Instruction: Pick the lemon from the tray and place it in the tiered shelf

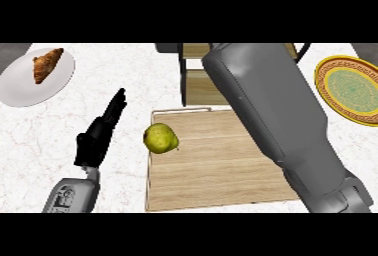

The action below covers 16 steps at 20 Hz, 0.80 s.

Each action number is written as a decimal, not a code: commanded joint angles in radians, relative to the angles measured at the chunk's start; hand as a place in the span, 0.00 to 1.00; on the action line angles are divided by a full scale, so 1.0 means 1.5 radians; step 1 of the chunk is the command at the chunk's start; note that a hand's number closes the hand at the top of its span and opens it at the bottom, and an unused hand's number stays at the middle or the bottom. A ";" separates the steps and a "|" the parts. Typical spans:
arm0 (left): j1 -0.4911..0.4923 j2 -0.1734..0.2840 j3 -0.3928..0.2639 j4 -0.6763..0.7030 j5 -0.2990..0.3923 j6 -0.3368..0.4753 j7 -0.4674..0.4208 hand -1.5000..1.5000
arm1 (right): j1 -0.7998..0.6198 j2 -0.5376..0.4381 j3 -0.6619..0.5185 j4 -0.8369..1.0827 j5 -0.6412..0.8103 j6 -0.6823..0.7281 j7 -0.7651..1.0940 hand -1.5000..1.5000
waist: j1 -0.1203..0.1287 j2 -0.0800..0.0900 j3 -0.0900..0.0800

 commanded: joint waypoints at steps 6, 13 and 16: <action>0.002 -0.006 -0.002 -0.020 -0.009 0.009 0.026 0.50 | 0.051 0.001 -0.062 0.039 -0.069 -0.181 -0.102 1.00 | -0.004 -0.003 0.000; -0.016 0.005 0.018 0.015 0.002 -0.002 0.014 0.50 | 0.060 -0.036 -0.074 0.133 0.011 -0.115 -0.033 1.00 | -0.016 -0.004 -0.002; -0.019 0.013 0.030 0.021 0.015 -0.014 0.001 0.50 | 0.082 -0.047 -0.085 0.080 0.052 -0.128 0.029 0.00 | -0.018 -0.006 -0.001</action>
